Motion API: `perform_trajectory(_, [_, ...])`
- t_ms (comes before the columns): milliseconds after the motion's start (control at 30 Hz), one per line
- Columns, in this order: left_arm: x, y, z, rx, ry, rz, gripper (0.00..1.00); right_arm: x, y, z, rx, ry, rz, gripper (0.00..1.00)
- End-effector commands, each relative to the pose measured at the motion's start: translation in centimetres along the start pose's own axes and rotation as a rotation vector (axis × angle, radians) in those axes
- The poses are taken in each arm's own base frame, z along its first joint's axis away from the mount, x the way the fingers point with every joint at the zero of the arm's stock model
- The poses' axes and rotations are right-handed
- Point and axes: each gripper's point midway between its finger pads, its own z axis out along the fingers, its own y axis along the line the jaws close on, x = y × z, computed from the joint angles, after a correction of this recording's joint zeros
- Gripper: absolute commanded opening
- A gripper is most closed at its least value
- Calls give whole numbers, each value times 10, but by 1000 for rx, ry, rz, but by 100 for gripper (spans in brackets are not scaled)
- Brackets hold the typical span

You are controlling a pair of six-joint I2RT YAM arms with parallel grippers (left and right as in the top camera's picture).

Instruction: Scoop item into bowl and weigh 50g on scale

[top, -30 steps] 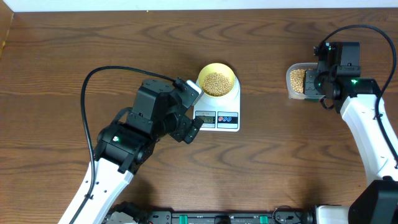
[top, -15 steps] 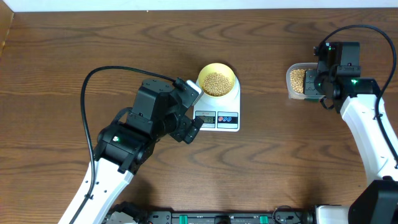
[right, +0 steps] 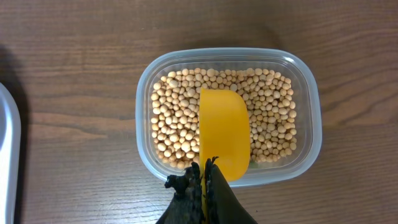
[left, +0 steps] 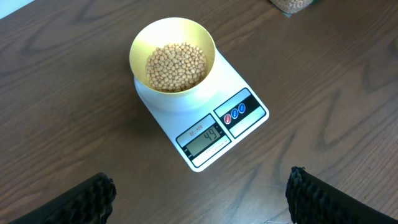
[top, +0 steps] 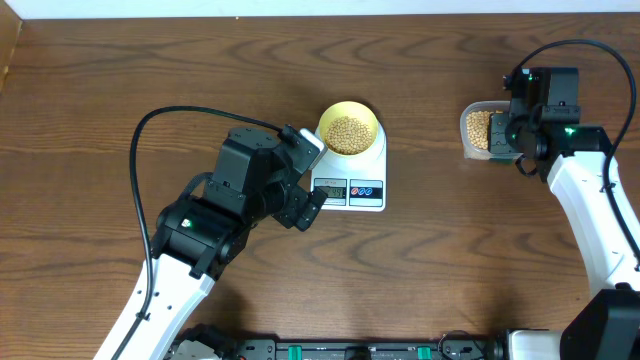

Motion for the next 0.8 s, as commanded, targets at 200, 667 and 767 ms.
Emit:
perform_trajectory(200, [-3,2,-4,-9,-14,-2,90,0,-1,1,-3,-1,-22,1])
perform_trajectory(667, [-3,2,-4,-9,-14,-2,90,-3,-1,2,-1,-11,-86,1])
perform_trajectory(767, [-3,2,-4,-9,-14,-2,90,-3,-1,5,-2,-12,-94,1])
